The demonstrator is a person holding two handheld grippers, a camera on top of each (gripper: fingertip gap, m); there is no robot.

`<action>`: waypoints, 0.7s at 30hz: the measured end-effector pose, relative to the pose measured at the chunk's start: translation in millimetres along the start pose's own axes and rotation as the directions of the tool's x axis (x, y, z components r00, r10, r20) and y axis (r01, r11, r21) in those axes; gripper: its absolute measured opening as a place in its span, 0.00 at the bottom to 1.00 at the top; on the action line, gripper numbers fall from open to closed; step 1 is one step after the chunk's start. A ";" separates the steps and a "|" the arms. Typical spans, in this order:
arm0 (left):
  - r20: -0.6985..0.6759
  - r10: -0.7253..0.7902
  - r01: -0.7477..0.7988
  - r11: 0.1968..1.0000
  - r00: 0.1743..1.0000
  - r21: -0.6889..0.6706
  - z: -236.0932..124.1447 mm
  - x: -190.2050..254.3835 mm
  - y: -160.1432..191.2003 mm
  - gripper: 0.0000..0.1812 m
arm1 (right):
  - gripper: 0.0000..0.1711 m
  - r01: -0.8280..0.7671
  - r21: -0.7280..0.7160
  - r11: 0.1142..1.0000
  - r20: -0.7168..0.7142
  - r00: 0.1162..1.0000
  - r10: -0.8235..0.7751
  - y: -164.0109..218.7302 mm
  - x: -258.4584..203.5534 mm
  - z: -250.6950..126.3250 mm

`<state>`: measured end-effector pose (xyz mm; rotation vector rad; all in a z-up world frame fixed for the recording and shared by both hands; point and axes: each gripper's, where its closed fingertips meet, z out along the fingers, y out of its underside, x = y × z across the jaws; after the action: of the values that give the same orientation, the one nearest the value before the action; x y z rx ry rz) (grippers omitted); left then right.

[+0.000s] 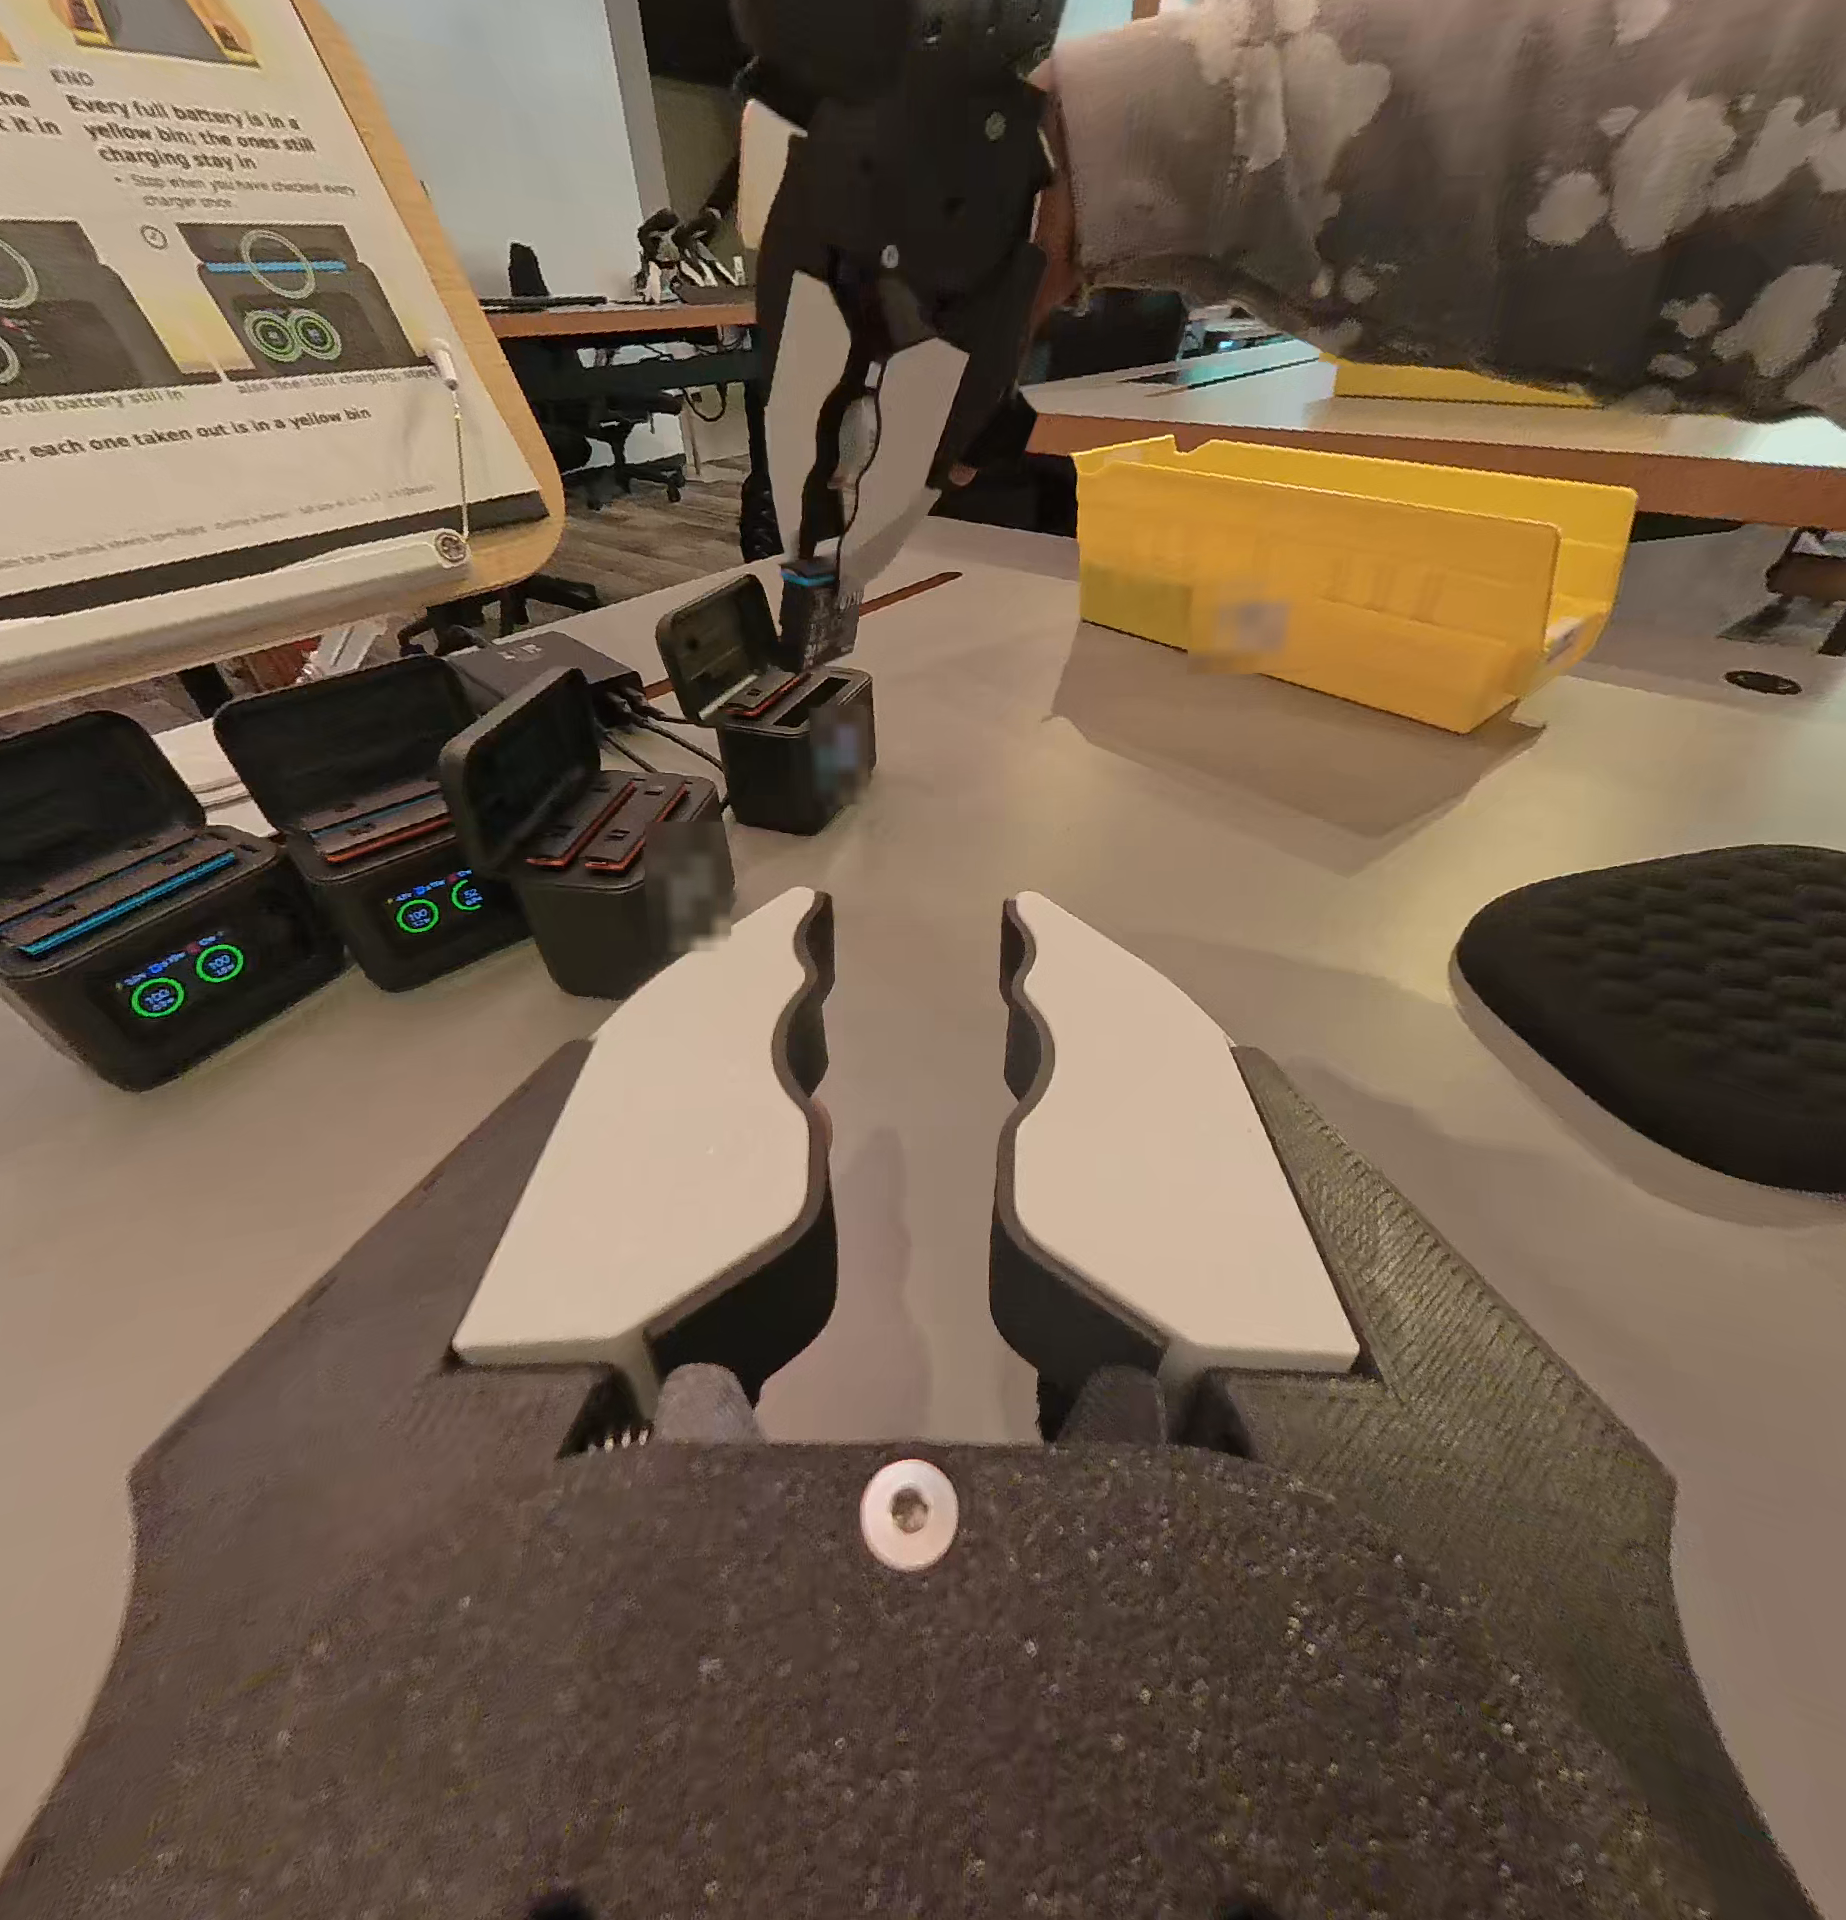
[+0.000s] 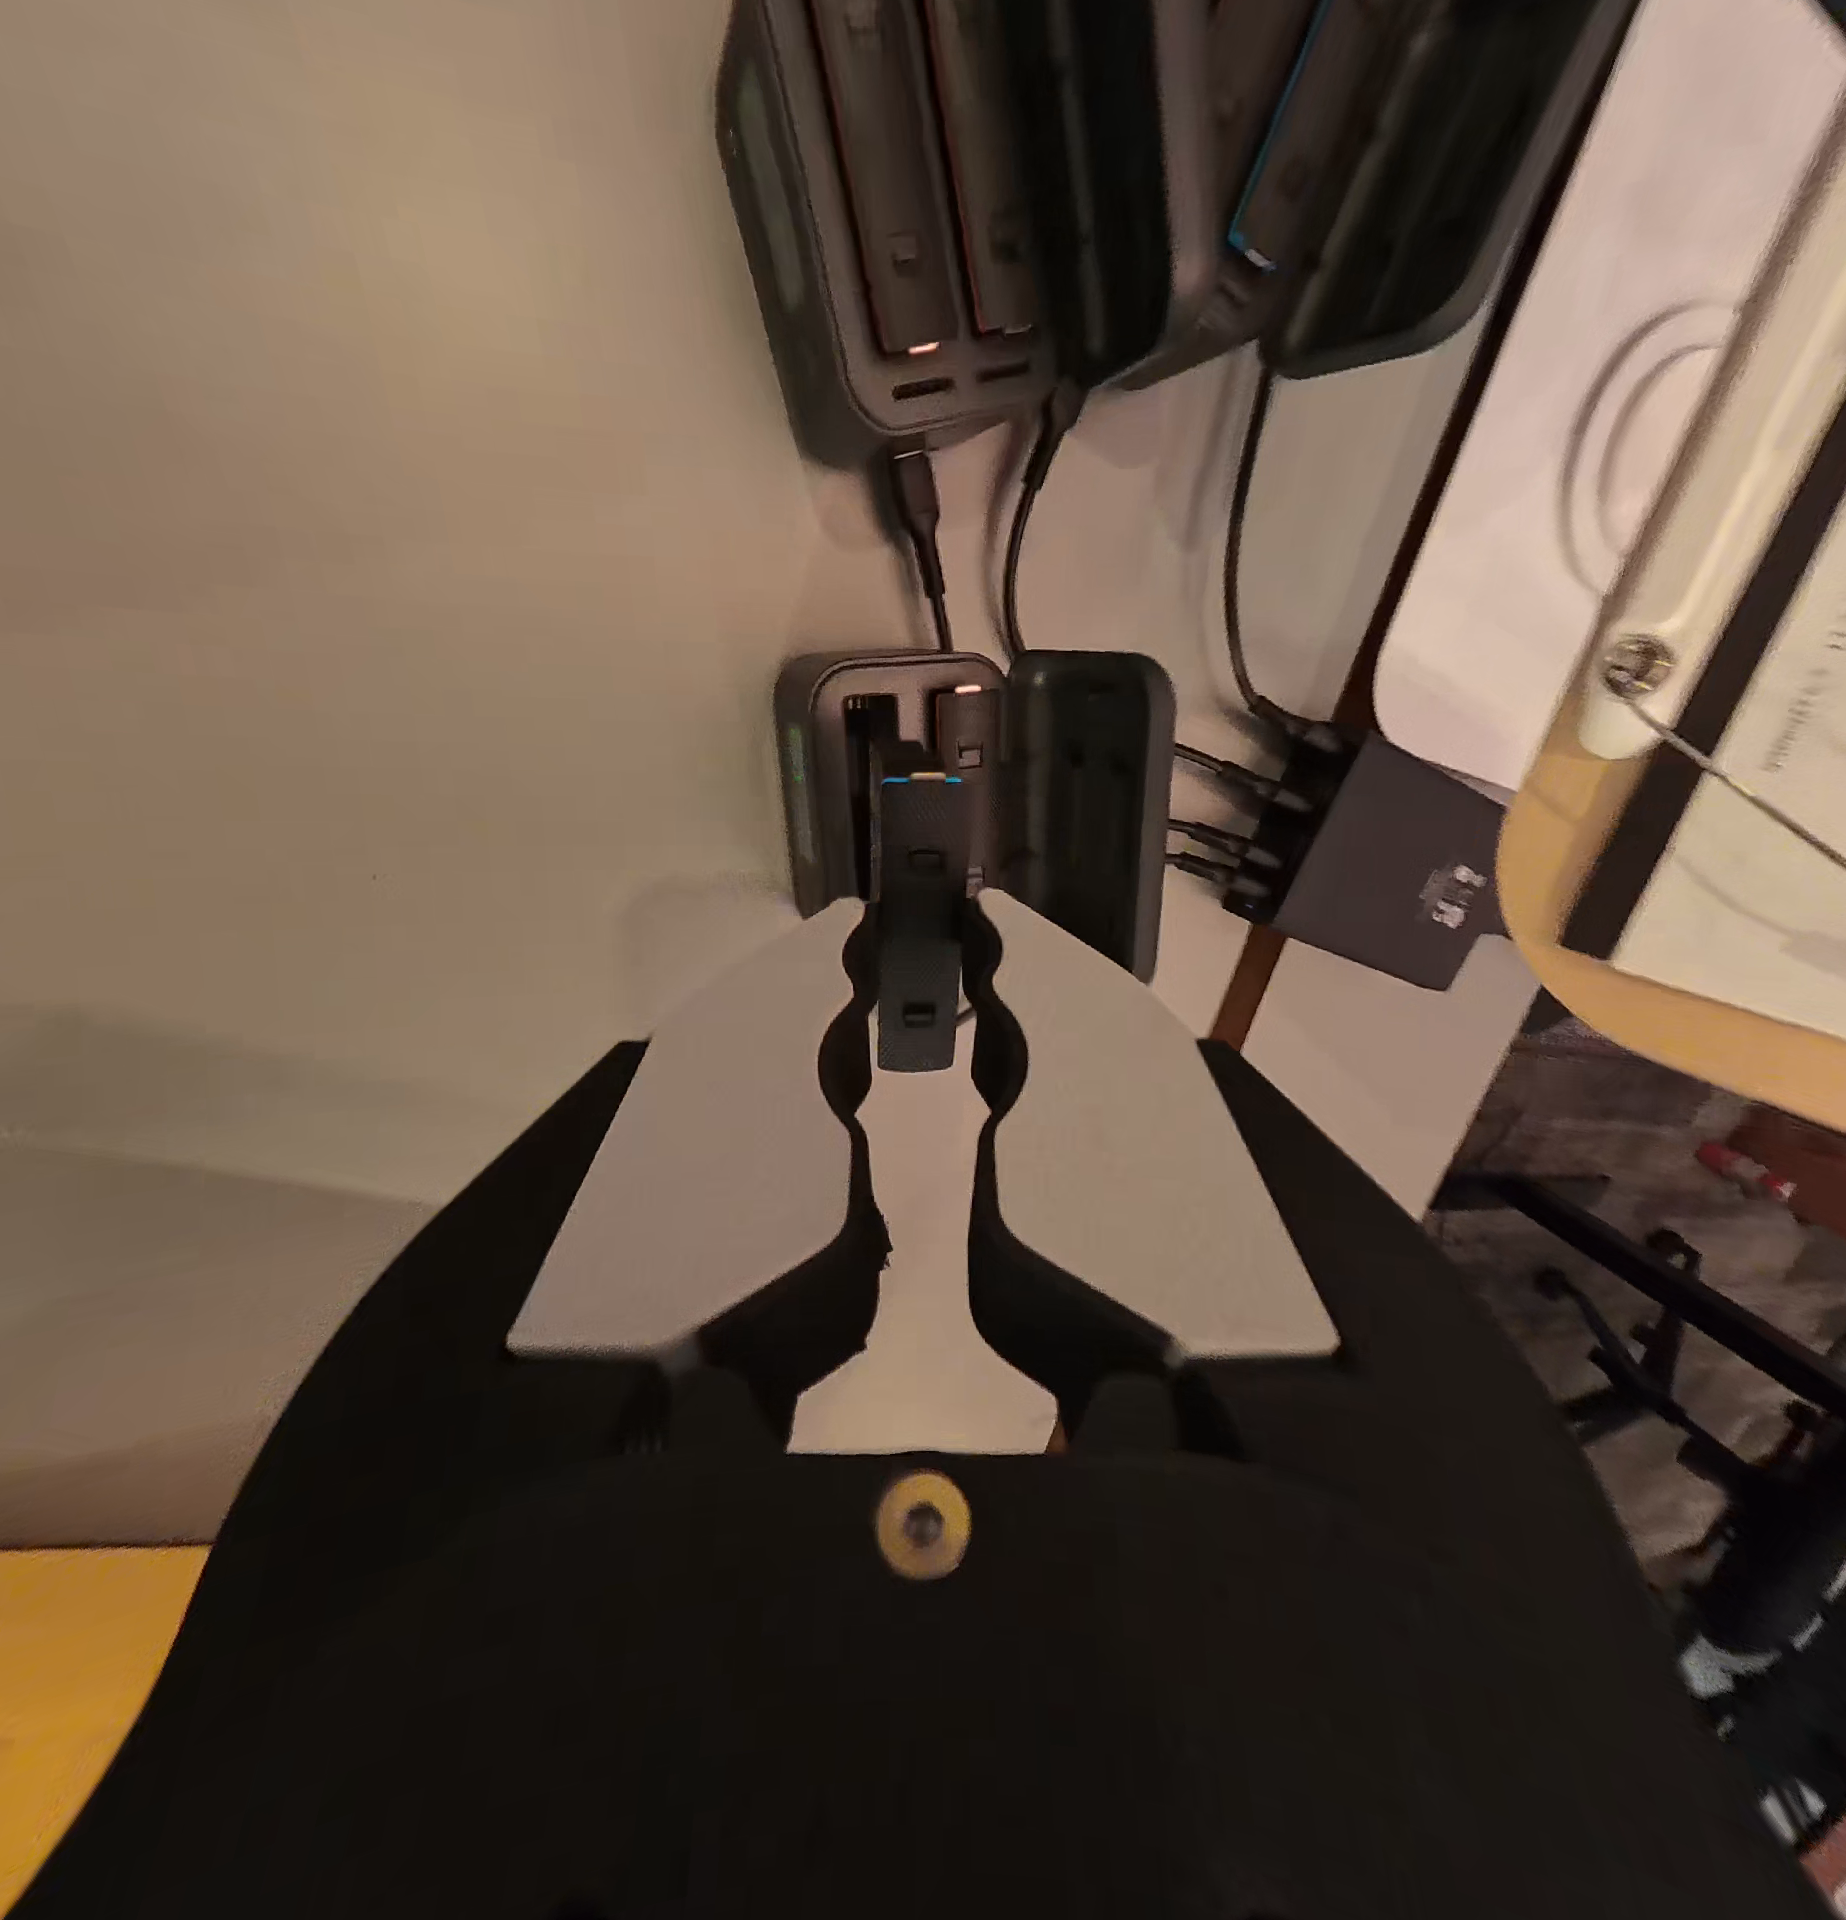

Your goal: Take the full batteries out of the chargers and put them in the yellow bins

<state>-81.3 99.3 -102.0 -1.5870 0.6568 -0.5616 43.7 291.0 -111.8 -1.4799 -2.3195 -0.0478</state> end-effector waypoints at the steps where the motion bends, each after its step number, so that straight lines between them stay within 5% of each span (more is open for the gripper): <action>1: 0.000 -0.001 0.001 1.000 1.000 -0.005 0.5 -0.3 1.1 0.17 | 0.08 0.010 -0.005 1.000 0.029 1.000 -0.010 0.7 -0.6 5.3; 14: -0.026 -0.009 0.008 1.000 1.000 -0.030 4.6 0.7 6.9 0.15 | 0.08 0.108 -0.138 0.985 0.183 0.980 -0.082 2.0 -8.8 37.0; 21: -0.032 -0.004 0.003 1.000 0.999 -0.026 4.1 1.9 6.6 0.15 | 0.10 0.034 -0.134 0.990 0.198 0.980 -0.007 -2.0 -9.7 36.6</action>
<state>-77.7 100.4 -109.0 -1.6063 0.6882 -0.5841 34.5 290.2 -148.5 -1.5910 -2.5348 -0.0700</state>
